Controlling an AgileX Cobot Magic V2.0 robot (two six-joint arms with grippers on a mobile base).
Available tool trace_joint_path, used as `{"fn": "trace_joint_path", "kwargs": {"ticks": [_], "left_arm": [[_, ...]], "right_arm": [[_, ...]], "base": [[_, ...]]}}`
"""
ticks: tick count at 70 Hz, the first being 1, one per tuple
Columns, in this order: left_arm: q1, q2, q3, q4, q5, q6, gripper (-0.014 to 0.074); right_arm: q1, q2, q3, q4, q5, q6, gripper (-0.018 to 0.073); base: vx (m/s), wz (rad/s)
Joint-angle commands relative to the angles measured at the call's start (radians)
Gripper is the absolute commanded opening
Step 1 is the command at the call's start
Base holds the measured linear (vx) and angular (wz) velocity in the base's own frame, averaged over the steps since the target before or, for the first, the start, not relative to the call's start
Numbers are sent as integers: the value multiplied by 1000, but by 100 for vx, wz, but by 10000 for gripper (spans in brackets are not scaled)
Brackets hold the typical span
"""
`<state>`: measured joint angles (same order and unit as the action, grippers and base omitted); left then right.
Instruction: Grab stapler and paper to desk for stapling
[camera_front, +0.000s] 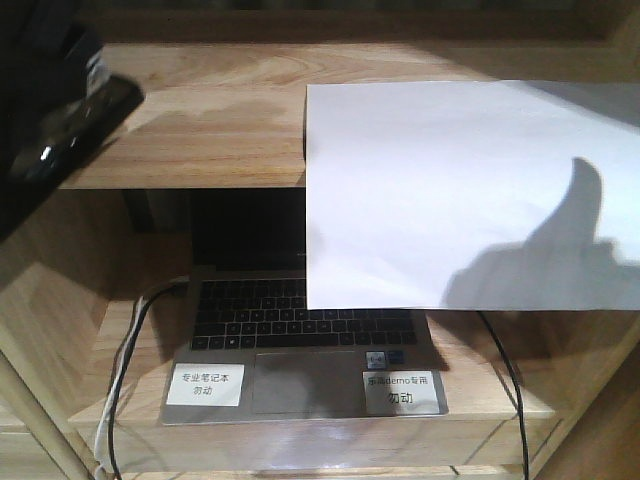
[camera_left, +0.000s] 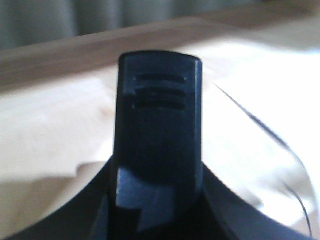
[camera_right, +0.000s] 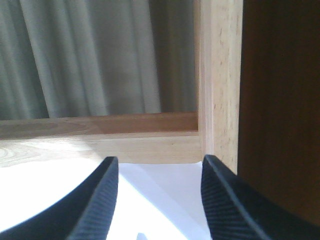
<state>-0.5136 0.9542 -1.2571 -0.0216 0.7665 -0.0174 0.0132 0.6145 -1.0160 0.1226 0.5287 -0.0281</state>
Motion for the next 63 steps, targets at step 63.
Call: {"fn": "trace_joint_path", "kwargs": {"ticks": [63], "left_arm": [[-4, -806, 449, -150, -5, 177, -6]], "right_arm": [[-4, 10, -30, 0, -71, -8, 356]], "base": [[0, 0]]}}
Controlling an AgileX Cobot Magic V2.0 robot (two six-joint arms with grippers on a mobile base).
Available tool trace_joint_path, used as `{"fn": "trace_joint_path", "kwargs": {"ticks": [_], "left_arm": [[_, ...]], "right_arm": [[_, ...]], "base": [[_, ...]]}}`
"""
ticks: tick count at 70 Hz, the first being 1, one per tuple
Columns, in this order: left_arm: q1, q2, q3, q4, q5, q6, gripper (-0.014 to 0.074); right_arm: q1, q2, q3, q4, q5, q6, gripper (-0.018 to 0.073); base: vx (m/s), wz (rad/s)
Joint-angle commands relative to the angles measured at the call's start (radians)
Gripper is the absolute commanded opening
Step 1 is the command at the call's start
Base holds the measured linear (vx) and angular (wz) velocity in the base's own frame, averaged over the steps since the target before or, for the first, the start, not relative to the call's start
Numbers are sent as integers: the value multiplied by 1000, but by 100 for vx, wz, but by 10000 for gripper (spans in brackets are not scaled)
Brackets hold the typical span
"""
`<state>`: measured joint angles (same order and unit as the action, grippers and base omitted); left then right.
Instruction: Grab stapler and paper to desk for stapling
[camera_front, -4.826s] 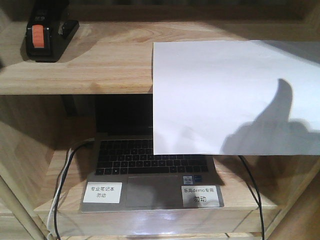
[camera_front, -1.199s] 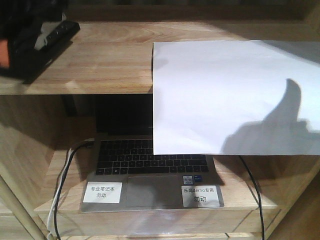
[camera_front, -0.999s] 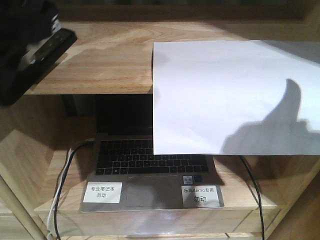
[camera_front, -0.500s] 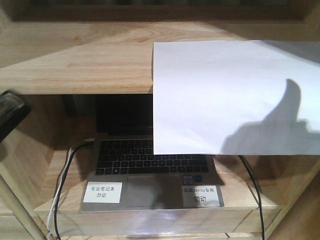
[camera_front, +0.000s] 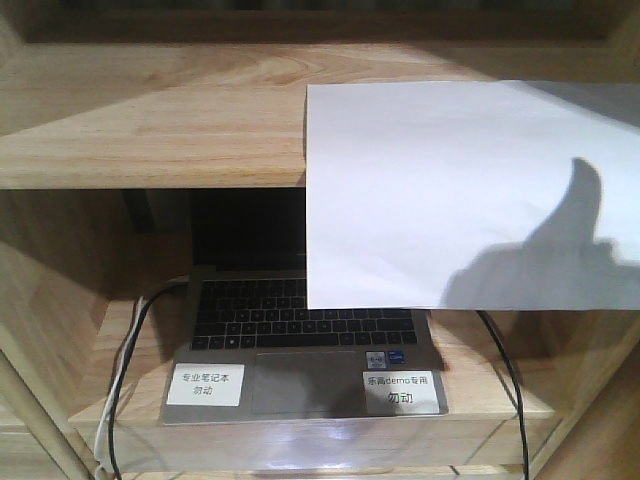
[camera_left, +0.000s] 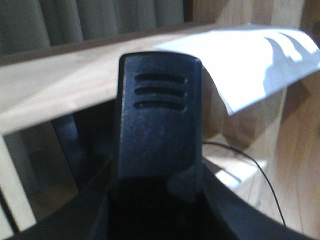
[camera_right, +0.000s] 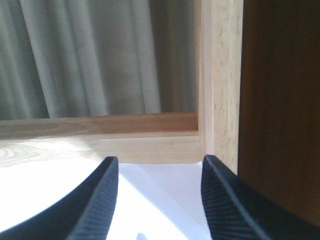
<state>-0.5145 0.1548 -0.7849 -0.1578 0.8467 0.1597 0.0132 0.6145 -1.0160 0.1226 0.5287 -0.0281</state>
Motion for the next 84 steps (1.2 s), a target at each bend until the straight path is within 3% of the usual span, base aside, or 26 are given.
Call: {"fn": "trace_joint_path", "kwargs": {"ticks": [1, 84], "left_arm": [[-3, -10, -23, -14, -83, 0, -6], [-3, -22, -25, -17, -75, 0, -6]], "right_arm": [[-4, 10, -30, 0, -71, -8, 356], [-4, 10, -30, 0, -71, -8, 356]], "base": [[0, 0], [0, 0]]}}
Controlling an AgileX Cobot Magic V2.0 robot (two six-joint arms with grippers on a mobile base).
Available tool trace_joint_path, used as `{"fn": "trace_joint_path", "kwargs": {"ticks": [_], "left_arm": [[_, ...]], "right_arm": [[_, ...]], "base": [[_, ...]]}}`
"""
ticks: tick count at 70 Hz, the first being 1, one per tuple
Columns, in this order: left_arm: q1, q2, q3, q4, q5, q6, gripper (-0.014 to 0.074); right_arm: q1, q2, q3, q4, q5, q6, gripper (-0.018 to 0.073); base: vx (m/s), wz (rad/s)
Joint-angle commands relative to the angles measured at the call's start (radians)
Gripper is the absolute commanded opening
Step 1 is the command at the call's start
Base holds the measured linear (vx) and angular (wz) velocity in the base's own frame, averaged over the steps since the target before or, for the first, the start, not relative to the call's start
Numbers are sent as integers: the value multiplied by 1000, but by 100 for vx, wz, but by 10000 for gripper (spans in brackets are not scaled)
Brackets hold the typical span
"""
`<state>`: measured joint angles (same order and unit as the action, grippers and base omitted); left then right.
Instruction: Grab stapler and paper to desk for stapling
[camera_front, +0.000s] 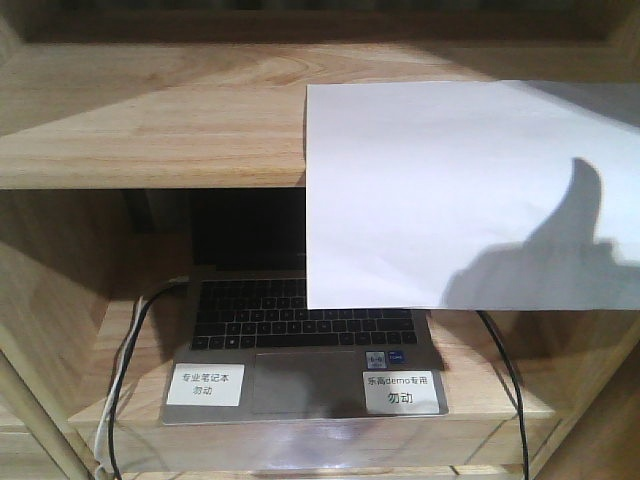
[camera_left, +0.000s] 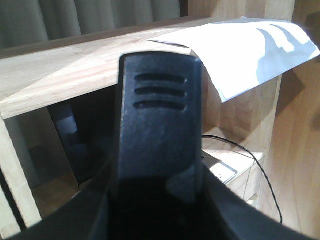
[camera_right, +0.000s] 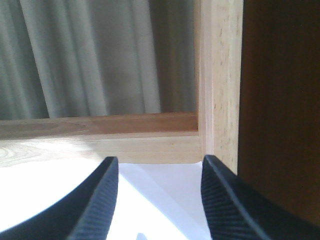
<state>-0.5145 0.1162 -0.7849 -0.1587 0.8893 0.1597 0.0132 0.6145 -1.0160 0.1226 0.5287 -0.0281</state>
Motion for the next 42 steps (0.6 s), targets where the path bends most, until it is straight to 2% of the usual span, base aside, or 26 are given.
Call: {"fn": "trace_joint_path", "kwargs": {"ticks": [1, 35, 42], "left_arm": [[-3, 17, -25, -16, -117, 0, -6], [-3, 17, -25, -16, -117, 0, -6], [-3, 17, -25, -16, -117, 0, -6]], "right_arm": [[-4, 10, -30, 0, -71, -8, 356], [-4, 10, -30, 3, -71, -7, 358], [-4, 10, -30, 4, -71, 4, 406]], "base": [[0, 0], [0, 0], [0, 0]]}}
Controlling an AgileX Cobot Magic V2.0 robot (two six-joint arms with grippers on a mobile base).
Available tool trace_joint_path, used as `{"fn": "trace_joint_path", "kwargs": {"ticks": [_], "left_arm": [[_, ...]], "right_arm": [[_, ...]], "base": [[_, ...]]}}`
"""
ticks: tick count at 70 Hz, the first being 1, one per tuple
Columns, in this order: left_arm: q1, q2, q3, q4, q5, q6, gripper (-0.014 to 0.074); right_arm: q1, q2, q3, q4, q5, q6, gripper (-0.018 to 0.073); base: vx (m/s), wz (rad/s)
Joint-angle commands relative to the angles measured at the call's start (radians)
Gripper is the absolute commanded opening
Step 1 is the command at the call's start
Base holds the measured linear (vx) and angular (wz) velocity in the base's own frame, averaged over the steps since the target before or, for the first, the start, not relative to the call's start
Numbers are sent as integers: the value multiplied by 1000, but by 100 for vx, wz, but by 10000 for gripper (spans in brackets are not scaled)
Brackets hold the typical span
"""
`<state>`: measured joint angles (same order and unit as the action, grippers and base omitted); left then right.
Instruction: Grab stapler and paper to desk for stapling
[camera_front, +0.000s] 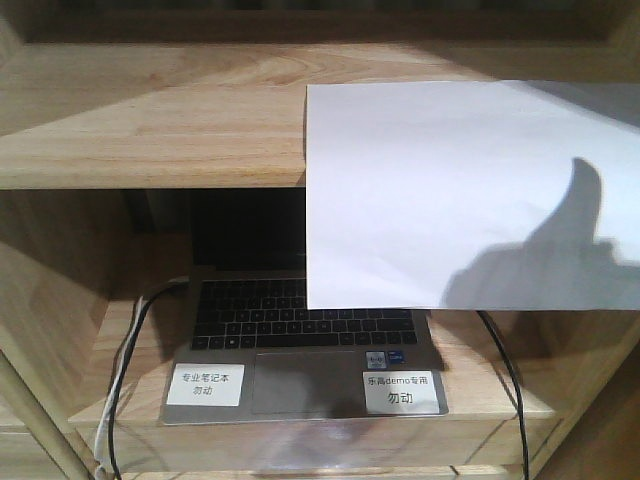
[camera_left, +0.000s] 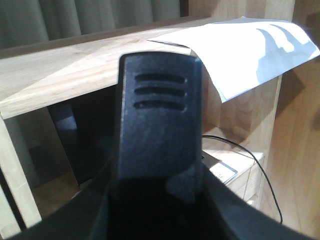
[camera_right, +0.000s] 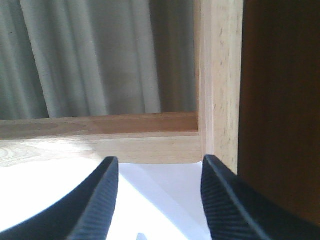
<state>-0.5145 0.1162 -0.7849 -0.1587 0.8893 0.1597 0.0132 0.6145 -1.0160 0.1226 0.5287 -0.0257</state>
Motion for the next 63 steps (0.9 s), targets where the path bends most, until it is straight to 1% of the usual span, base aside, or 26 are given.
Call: {"fn": "trace_joint_path", "kwargs": {"ticks": [1, 10, 16, 19, 26, 33, 34, 40, 41, 42, 43, 46, 49, 52, 58, 63], "left_arm": [[-3, 17, -25, -16, -117, 0, -6], [-3, 17, -25, -16, -117, 0, -6], [-3, 17, -25, -16, -117, 0, -6], [-3, 17, -25, -16, -117, 0, -6], [-3, 17, -25, -16, -117, 0, -6], [-3, 17, -25, -16, -117, 0, -6], [-3, 17, -25, -16, -117, 0, -6], [-3, 17, -25, -16, -117, 0, -6], [-3, 17, -25, -16, -117, 0, -6], [-3, 17, -25, -16, -117, 0, -6], [-3, 17, -25, -16, -117, 0, -6], [-3, 17, -25, -16, -117, 0, -6], [-3, 17, -25, -16, -117, 0, -6], [-3, 17, -25, -16, -117, 0, -6], [-3, 17, -25, -16, -117, 0, -6], [-3, 17, -25, -16, -117, 0, -6]], "right_arm": [[-4, 10, -30, 7, -71, 2, 419], [-4, 10, -30, 16, -72, 17, 599], [-4, 10, -30, 15, -95, 97, 727], [-4, 10, -30, 13, -122, 154, 728], [-4, 10, -30, 2, -197, 375, 722], [-4, 10, -22, -37, -266, 714, 708], [-4, 10, -20, -51, -273, 793, 704], [-4, 9, 1, -137, -332, 1110, 689], [-3, 9, 9, -151, -344, 1184, 685], [-3, 9, 14, -164, -357, 1231, 682], [-2, 9, 17, -172, -371, 1253, 680], [-1, 7, 41, -219, -416, 1384, 668], [-1, 0, 65, -258, -475, 1465, 659], [-1, -9, 93, -303, -529, 1524, 649], [-1, -38, 157, -366, -641, 1574, 629], [-1, -69, 206, -386, -700, 1597, 617]], "base": [[0, 0], [0, 0], [0, 0], [0, 0], [0, 0], [0, 0], [0, 0], [0, 0], [0, 0], [0, 0], [0, 0], [0, 0], [0, 0], [0, 0], [0, 0], [0, 0]]}}
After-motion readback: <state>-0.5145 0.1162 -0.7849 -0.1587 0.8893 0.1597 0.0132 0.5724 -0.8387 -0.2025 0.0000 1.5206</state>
